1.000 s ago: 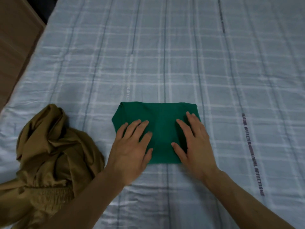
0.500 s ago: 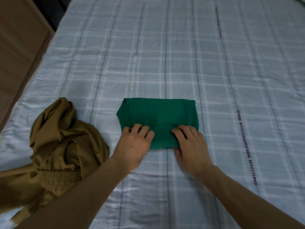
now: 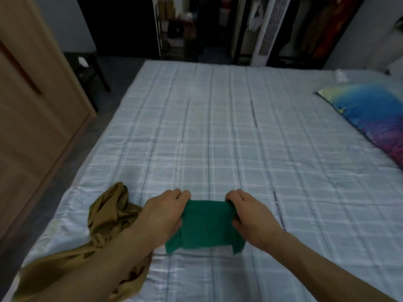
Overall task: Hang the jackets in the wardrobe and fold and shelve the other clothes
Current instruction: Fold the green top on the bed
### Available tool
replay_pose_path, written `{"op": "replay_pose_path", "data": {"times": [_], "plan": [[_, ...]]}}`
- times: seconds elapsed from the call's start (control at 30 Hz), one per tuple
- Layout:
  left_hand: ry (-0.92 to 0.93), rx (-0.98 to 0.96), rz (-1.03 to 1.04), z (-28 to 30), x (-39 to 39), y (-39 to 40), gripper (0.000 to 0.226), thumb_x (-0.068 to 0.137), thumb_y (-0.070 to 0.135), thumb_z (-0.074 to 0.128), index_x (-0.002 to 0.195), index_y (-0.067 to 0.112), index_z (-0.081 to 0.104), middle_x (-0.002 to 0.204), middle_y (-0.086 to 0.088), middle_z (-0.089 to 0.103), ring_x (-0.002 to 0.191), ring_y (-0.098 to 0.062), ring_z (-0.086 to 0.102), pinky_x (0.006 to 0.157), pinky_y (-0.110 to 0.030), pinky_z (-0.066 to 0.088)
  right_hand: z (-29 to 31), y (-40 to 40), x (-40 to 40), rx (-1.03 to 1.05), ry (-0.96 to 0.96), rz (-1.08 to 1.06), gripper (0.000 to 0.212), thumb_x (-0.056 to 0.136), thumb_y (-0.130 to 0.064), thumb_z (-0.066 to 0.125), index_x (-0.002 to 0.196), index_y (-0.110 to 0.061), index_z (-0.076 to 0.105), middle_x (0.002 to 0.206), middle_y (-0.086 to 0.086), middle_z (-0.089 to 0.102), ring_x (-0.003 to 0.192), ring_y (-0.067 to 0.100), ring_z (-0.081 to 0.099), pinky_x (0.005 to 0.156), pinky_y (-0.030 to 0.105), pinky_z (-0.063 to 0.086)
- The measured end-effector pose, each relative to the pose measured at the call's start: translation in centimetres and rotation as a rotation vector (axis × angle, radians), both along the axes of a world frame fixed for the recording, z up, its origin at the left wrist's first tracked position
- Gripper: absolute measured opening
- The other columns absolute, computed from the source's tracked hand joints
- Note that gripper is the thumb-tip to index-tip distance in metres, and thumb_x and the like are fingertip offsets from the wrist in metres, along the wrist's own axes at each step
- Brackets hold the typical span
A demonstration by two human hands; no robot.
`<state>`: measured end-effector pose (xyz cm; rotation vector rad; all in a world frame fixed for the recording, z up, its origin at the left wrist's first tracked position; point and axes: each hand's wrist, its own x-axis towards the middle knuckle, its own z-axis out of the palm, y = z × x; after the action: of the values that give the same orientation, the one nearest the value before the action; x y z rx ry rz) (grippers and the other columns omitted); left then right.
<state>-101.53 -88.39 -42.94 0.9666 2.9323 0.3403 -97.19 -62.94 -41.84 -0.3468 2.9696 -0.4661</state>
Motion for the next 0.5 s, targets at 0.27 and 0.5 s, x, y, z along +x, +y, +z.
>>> {"op": "replay_pose_path", "data": {"times": [0.27, 0.5], "plan": [[0.285, -0.039, -0.049, 19.1, 4.0, -1.3, 0.050, 0.044, 0.027, 0.079, 0.084, 0.029, 0.049, 0.080, 0.012, 0.049, 0.065, -0.010, 0.050, 0.033, -0.026, 0.037, 18.2, -0.7, 4.1, 0.003, 0.265, 0.058, 0.036, 0.068, -0.019, 0.070, 0.096, -0.029, 0.049, 0.093, -0.010, 0.045, 0.075, 0.012, 0.050, 0.051, 0.024, 0.038], [0.464, 0.030, 0.009, 33.4, 11.2, -0.9, 0.031, 0.070, 0.021, 0.070, 0.095, 0.025, 0.051, 0.092, 0.006, 0.050, 0.081, -0.017, 0.051, 0.045, -0.037, 0.047, 32.6, -0.3, 11.0, 0.000, 0.472, 0.057, 0.025, 0.083, -0.018, 0.058, 0.107, -0.026, 0.052, 0.104, -0.008, 0.047, 0.092, 0.014, 0.047, 0.070, 0.031, 0.047]]}}
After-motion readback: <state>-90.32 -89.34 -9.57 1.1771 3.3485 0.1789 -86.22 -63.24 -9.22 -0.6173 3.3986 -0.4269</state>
